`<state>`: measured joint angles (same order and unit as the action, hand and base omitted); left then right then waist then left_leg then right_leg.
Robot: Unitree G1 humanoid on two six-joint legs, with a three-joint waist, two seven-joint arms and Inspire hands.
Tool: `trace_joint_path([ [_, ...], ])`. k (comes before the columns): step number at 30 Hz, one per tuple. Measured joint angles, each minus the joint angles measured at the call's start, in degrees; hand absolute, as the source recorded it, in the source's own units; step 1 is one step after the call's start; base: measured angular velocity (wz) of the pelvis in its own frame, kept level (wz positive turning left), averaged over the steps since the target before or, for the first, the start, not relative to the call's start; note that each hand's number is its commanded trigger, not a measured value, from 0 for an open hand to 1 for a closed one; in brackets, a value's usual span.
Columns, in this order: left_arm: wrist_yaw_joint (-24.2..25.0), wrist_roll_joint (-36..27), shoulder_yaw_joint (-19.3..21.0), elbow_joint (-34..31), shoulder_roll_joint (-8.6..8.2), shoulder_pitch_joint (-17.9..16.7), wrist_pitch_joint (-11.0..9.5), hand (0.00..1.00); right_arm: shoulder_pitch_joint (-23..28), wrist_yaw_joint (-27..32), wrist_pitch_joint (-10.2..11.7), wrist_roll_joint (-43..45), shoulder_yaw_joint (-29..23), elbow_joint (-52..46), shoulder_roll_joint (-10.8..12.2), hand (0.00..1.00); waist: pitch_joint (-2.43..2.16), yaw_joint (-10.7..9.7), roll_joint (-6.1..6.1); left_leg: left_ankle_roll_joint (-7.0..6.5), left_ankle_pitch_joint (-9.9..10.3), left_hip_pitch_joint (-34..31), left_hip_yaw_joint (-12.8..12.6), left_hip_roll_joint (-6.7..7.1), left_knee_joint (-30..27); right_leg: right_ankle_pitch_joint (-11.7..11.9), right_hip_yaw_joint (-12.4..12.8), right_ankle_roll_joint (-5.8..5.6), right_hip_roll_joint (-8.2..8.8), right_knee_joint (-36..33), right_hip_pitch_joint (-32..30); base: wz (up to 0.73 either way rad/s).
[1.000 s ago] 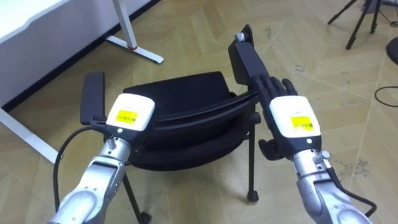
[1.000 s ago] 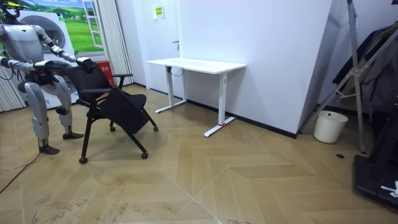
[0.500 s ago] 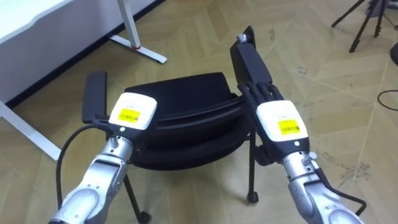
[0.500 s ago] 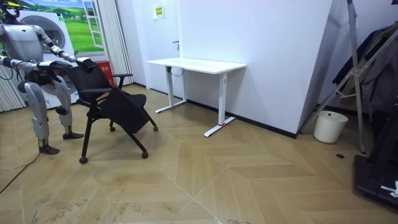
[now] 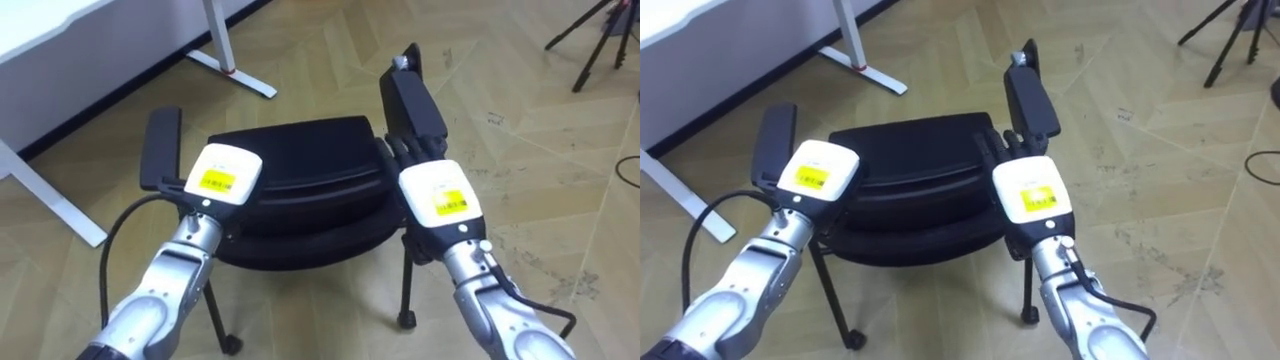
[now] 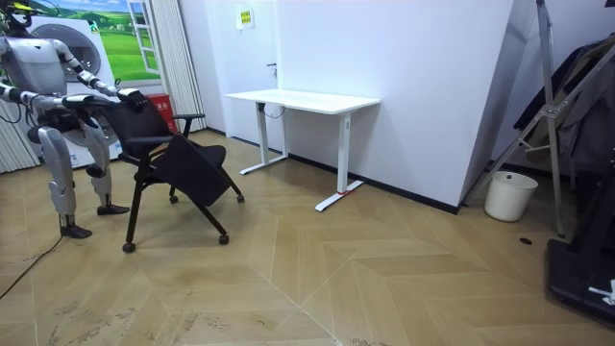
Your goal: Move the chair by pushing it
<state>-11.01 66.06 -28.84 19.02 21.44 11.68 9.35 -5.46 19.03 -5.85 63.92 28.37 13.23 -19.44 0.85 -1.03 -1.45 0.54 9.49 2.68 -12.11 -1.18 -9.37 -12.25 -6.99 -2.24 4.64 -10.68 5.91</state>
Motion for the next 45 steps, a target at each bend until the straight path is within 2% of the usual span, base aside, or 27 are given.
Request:
trace_joint_path([
  [3,0.0,0.1,-0.3,0.0,0.0,0.4,0.0,1.0,-1.2,-0.9,0.0,0.1,0.6,0.0,0.0,0.0,-0.12,0.0,-0.36,0.0,0.0,0.0,0.3,0.02,-0.1,0.0,-0.3,0.0,0.04,0.0,-0.1,0.06],
  [9,0.0,1.4,-0.6,-0.1,-0.17,0.7,-0.2,1.0,-2.3,-3.3,0.3,3.9,0.8,0.4,-0.8,0.0,-0.08,-0.1,-0.93,0.01,0.0,0.0,1.2,0.07,-0.1,0.0,-1.1,0.0,0.03,0.0,0.6,0.06],
  [12,0.0,2.4,-0.5,-0.1,-0.14,0.8,-0.3,1.0,-4.4,-4.4,1.3,4.4,0.7,0.4,-1.9,0.0,-0.16,-0.1,-1.88,0.06,-0.1,0.0,1.4,0.05,-0.1,0.0,-1.7,0.0,0.03,0.1,0.6,0.02],
  [15,0.0,3.7,0.0,0.1,-0.1,1.0,-1.3,1.0,-7.3,-4.7,2.6,6.5,0.6,0.4,-3.0,0.0,0.08,0.2,-3.06,0.05,-0.1,0.3,1.5,0.05,-0.1,0.0,-1.7,0.0,0.03,0.1,1.0,0.0],
  [17,0.0,4.5,0.6,0.2,-0.08,1.1,-2.3,1.0,-8.9,-4.7,3.4,8.1,0.6,0.4,-3.1,0.0,-0.01,0.4,-3.82,0.05,-0.1,0.4,1.5,0.06,-0.1,0.0,-1.7,0.0,0.03,0.2,1.1,0.0],
  [23,0.0,4.0,0.5,1.4,-0.09,2.0,-4.6,1.0,-9.6,-5.1,5.6,8.3,0.6,0.7,-3.2,0.0,0.05,1.3,-3.88,0.05,-0.1,0.8,2.0,0.11,-0.1,0.0,-1.9,0.0,0.02,0.3,1.6,0.01],
  [30,0.0,4.1,0.5,1.3,-0.09,2.2,-5.7,1.0,-9.7,-7.2,6.7,7.8,0.6,1.2,-3.3,0.0,0.14,1.5,-4.13,0.05,-0.1,0.5,3.0,0.15,-0.1,0.0,-2.6,0.0,0.0,0.3,2.0,0.07],
  [33,-0.1,4.2,0.6,1.2,-0.13,2.2,-6.2,1.0,-10.2,-7.4,7.2,7.4,0.4,3.4,-3.3,0.0,0.11,1.5,-4.17,0.05,-0.1,0.5,3.6,0.32,-0.1,0.0,-2.7,0.0,0.01,0.5,2.3,0.09],
  [35,-0.9,4.2,0.4,1.5,-0.13,2.2,-6.6,1.0,-12.3,-7.4,7.8,7.3,0.4,8.0,-3.2,0.0,0.11,1.2,-4.28,0.05,-0.1,0.6,4.3,0.56,-0.1,0.0,-4.0,0.0,0.2,1.1,3.0,0.15],
  [38,-2.6,4.0,0.0,2.3,-0.08,2.2,-7.2,1.0,-14.5,-7.2,7.8,6.4,0.1,13.1,-3.3,0.0,0.08,1.4,-4.32,0.04,-0.1,0.6,4.7,0.62,0.0,0.0,-4.4,0.0,0.21,1.1,3.3,0.11],
  [45,-4.8,3.9,-0.9,2.3,0.24,2.2,-8.6,1.0,-15.0,-6.9,8.7,4.9,-0.4,17.7,-3.2,0.0,0.0,1.2,-4.56,0.04,-0.1,0.4,6.8,0.95,0.0,0.0,-5.9,0.0,0.27,1.0,3.4,0.14],
])
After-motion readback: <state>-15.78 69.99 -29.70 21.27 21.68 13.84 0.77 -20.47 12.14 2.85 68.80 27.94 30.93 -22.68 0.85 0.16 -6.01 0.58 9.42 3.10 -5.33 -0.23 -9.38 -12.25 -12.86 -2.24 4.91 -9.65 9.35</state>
